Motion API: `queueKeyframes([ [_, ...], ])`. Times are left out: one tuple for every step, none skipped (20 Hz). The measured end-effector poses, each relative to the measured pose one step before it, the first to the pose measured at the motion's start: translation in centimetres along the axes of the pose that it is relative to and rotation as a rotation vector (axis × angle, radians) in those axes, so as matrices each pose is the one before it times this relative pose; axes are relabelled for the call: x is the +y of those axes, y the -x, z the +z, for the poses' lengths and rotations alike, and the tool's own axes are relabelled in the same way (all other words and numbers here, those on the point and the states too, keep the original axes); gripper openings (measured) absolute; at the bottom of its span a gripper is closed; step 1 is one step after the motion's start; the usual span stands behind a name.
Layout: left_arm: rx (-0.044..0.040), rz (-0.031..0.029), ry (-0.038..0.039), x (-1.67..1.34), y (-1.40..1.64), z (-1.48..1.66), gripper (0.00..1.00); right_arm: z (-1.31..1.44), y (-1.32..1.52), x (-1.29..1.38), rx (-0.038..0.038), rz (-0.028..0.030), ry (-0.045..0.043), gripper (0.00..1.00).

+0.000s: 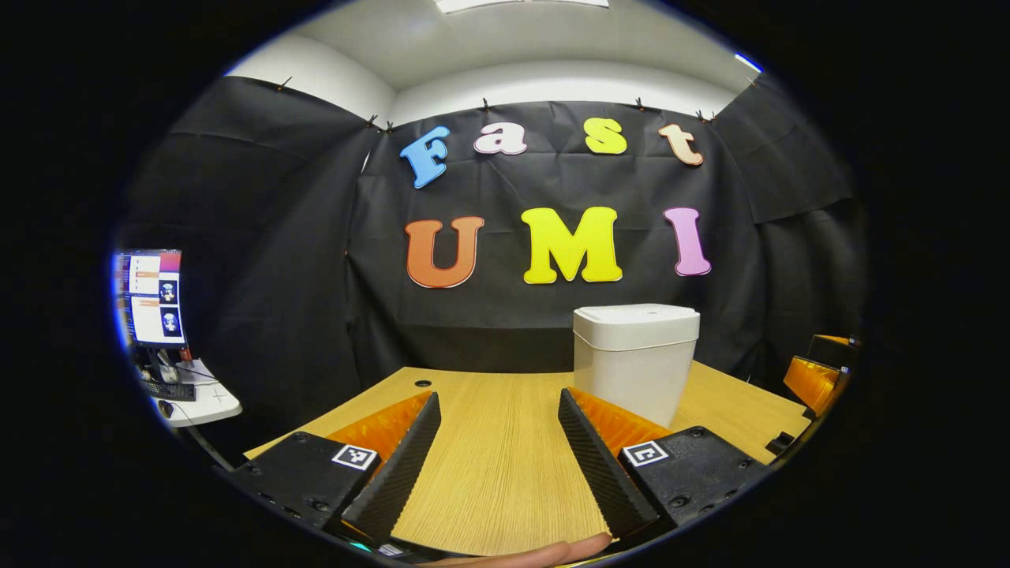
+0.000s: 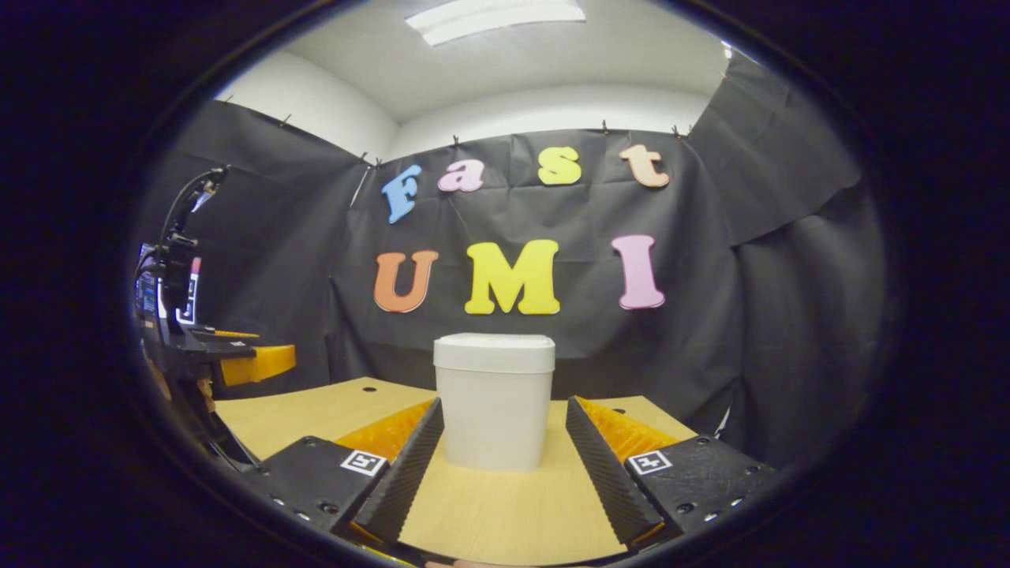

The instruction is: Press the lid of the desktop garbage bin to open it, pick up the crumpled paper on the desktop and throw it into the bin, then pick up the pop can on the desktop and drop it into the bin, and finally close the garbage bin lid.

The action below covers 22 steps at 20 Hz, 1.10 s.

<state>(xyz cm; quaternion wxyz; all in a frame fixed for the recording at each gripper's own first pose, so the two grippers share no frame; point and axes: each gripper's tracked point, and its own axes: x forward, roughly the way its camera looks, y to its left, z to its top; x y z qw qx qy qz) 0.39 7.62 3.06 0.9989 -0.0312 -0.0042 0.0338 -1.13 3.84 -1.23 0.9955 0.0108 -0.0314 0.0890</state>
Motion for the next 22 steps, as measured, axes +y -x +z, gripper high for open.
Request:
queueKeyframes([
  [0.00226,-0.00287,-0.00026,-0.136,-0.027,-0.051,0.97,-0.117,0.105,0.435,0.00206,0.01059,-0.01041,0.95],
  [0.00207,0.00051,-0.00361,-0.023,-0.054,-0.085,0.97,-0.175,0.073,0.243,0.00541,0.00718,-0.00603,0.95],
  [-0.0008,0.00128,-0.00498,-0.003,0.029,-0.001,0.97,-0.134,0.028,0.152,0.00559,0.00646,-0.00146,0.95],
  [-0.00224,0.00006,-0.00243,-0.003,0.093,0.11,0.97,-0.242,-0.034,-0.003,0.00807,0.00102,0.00391,0.95],
  [-0.00397,-0.00312,-0.00279,-0.082,0.005,0.068,0.97,-0.238,0.003,-0.109,0.00737,-0.00227,0.00557,0.95],
  [-0.00392,-0.00168,-0.00365,-0.067,0.096,0.146,0.97,-0.213,-0.124,-0.041,0.00586,-0.00212,0.00466,0.95],
  [-0.00211,-0.00053,-0.00326,-0.088,0.054,0.056,0.97,-0.208,-0.036,-0.153,0.00739,-0.00572,0.00149,0.96],
  [-0.00075,-0.00241,-0.00322,-0.03,0.043,-0.03,0.97,-0.161,-0.091,-0.078,0.0039,-0.00139,-0.00287,0.96],
  [-0.00088,-0.00158,-0.00239,-0.103,0.001,0.007,0.97,-0.012,0.004,0.024,0.0024,0.00162,-0.00335,0.96],
  [0.00096,0.00033,-0.00073,0.072,0.028,-0.029,0.97,-0.117,0.018,-0.027,0.00232,-0.00116,-0.00197,0.95],
  [0.00082,-0.00101,0.00032,0.016,-0.014,-0.04,0.97,0.006,-0.086,-0.043,0.00009,-0.00096,0.00103,0.96],
  [0.00004,-0.00074,0.00058,-0.13,-0.034,-0.011,0.97,-0.108,-0.067,-0.113,0.00104,-0.0041,0.00618,0.95],
  [0.00139,-0.0007,-0.00106,-0.005,-0.005,-0.021,0.97,-0.012,-0.14,-0.111,0.00038,-0.005,0.00667,0.96],
  [0.0015,0.00164,-0.00041,0.048,-0.025,-0.082,0.97,-0.059,-0.039,0.019,0.00179,0.00021,0.0053,0.96],
  [0.00156,-0.00001,0.00111,-0.009,0.022,-0.04,0.97,-0.088,0.047,0.15,0.00761,0.00662,-0.00124,0.96],
  [-0.00093,-0.00241,0.00025,-0.148,0.013,0.105,0.97,-0.27,-0.038,-0.015,0.00931,0.00119,-0.0049,0.95],
  [-0.00113,0.00023,-0.00149,0.06,0.085,0.067,0.97,-0.073,0.01,-0.123,0.00409,-0.0033,-0.00169,0.96],
  [-0.00244,0.00164,-0.00275,0.135,-0.024,0.028,0.97,-0.092,-0.069,-0.108,0.00195,-0.00606,0.00442,0.95],
  [-0.00187,-0.00081,-0.00241,0.004,0.043,0.107,0.97,0.005,-0.058,-0.165,0.00122,-0.00808,0.00853,0.96],
  [-0.00062,-0.00154,-0.00014,-0.095,0.002,-0.083,0.97,-0.036,-0.058,-0.034,-0.00095,-0.00627,0.00957,0.96],
  [0.00026,-0.00154,0.00111,-0.044,-0.025,-0.036,0.97,0.1,-0.081,0.054,-0.00125,-0.00074,0.00216,0.96],
  [0.00237,-0.0019,0.00122,-0.101,0.064,-0.024,0.97,-0.001,-0.035,0.026,0.00075,0.00016,-0.00507,0.95],
])
